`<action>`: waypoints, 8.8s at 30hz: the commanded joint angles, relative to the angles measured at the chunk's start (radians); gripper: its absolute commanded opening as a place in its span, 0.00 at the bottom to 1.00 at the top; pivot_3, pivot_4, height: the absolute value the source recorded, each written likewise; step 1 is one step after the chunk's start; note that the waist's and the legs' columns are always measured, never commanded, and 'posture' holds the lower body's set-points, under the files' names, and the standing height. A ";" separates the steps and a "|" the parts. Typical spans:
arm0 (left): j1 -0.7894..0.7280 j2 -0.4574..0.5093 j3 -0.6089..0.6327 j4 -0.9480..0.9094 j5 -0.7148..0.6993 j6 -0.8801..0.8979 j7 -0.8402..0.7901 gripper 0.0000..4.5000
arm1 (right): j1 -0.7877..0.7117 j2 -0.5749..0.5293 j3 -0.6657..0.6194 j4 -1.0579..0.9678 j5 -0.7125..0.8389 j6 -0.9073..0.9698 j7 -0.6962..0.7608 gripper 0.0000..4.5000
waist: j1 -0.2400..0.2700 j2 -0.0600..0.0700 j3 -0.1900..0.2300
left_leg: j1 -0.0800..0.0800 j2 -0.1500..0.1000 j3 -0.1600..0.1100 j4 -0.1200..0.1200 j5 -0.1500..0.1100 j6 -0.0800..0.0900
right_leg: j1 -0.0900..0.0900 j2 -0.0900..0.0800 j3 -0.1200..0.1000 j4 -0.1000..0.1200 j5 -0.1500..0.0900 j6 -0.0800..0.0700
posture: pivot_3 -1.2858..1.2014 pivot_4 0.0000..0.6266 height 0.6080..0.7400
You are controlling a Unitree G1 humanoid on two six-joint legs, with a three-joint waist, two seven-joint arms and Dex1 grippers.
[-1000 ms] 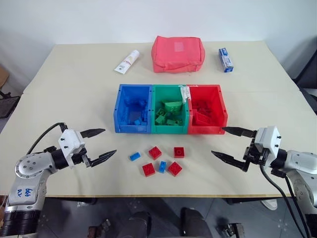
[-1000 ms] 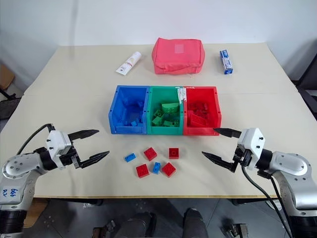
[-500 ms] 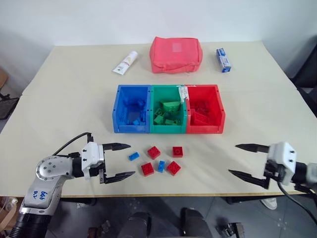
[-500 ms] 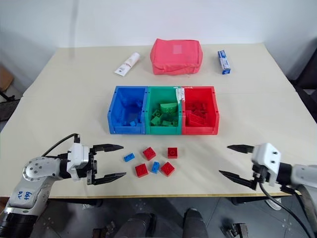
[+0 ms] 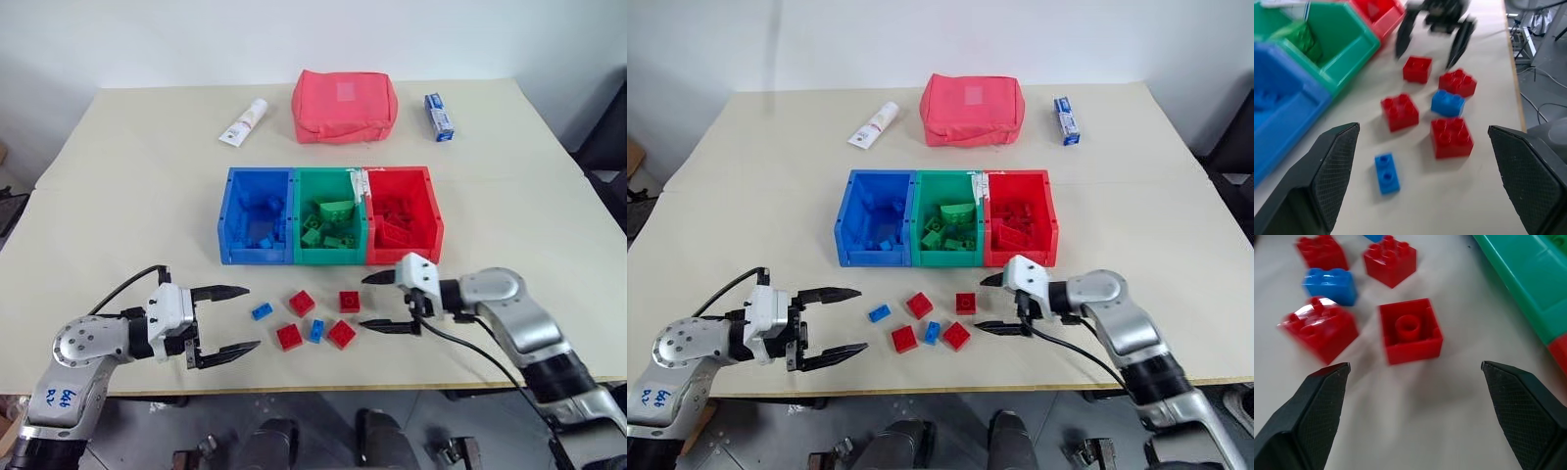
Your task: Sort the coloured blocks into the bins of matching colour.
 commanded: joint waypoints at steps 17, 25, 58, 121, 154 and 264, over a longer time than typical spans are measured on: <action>-0.025 -0.092 0.037 -0.032 -0.060 0.029 0.123 1.00 | -0.044 0.072 -0.223 -0.100 0.184 0.125 -0.110 0.32 | 0.002 0.000 0.000 | 0.000 0.002 0.000 0.002 0.000 -0.002 | 0.000 0.003 0.002 0.001 0.001 -0.002 | 0.52 0.24 1.00; -0.105 -0.155 0.051 0.025 -0.068 0.070 0.208 1.00 | -0.219 0.053 -0.362 0.116 0.132 0.083 -0.293 0.40 | -0.002 0.000 0.000 | 0.001 0.003 0.001 0.001 0.001 -0.003 | -0.001 0.005 0.002 0.002 0.002 -0.003 | 0.52 0.24 1.00; -0.180 -0.008 -0.099 0.245 0.040 -0.139 -0.180 1.00 | 0.287 -0.109 -0.084 -0.490 0.115 0.210 -0.105 0.99 | 0.001 0.000 0.000 | 0.002 0.013 0.013 0.003 -0.003 -0.004 | -0.003 0.008 0.001 0.000 0.005 -0.005 | 0.52 0.24 1.00; -0.338 0.005 -0.325 -0.077 0.213 0.241 0.055 1.00 | 0.521 -0.212 -0.520 -0.417 0.323 -0.073 0.097 0.99 | 0.027 0.000 0.000 | 0.002 0.014 0.018 0.005 -0.007 -0.001 | -0.002 0.009 0.001 -0.002 0.009 -0.006 | 0.52 0.24 1.00; -0.573 -0.046 -0.612 -0.013 0.444 0.395 0.033 0.32 | 0.544 -0.217 -0.517 -0.553 0.345 0.000 -0.042 1.00 | 0.028 0.000 0.001 | 0.002 0.015 0.019 0.010 -0.008 -0.001 | -0.001 0.012 0.002 -0.001 0.009 -0.006 | 0.52 0.24 1.00; -1.279 -0.724 -0.387 1.289 0.483 -0.195 0.478 0.61 | 0.701 0.053 -0.689 -0.672 0.357 -0.009 -0.509 1.00 | 0.045 -0.004 0.003 | -0.002 0.005 0.023 0.017 -0.010 0.005 | -0.003 0.009 0.005 -0.001 0.012 0.000 | 0.52 0.24 1.00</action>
